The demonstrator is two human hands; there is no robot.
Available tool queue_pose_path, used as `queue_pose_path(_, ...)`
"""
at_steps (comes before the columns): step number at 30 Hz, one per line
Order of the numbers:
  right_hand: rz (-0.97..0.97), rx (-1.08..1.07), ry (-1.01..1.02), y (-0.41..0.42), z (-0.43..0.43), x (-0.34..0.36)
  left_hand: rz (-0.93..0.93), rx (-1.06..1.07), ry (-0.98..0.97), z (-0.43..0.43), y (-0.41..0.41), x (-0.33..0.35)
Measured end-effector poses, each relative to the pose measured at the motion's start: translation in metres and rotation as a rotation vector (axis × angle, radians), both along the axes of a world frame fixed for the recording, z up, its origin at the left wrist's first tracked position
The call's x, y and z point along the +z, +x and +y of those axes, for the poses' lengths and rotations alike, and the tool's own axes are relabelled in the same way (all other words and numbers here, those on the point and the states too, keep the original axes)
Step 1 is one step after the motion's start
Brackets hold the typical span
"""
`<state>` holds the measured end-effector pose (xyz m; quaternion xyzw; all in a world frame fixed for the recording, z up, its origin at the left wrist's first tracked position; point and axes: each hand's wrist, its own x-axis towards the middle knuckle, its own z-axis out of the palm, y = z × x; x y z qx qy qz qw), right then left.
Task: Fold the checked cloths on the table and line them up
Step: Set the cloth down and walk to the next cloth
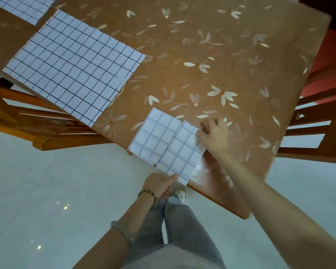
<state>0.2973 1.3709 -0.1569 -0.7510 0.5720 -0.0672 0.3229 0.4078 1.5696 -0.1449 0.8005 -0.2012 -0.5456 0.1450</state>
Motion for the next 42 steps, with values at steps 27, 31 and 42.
queue_pose_path(27, 0.069, 0.154, 0.157, -0.021, 0.051, 0.028, -0.757, -0.863, -0.481, -0.054, 0.012, 0.009)
queue_pose_path(31, -0.258, -0.056, 0.282, -0.056, 0.06, 0.081, -0.413, -0.598, -0.641, -0.084, 0.006, 0.066)
queue_pose_path(42, -0.696, -0.807, 0.081, -0.176, 0.174, 0.151, 0.426, -0.725, -0.761, -0.099, -0.073, 0.119)
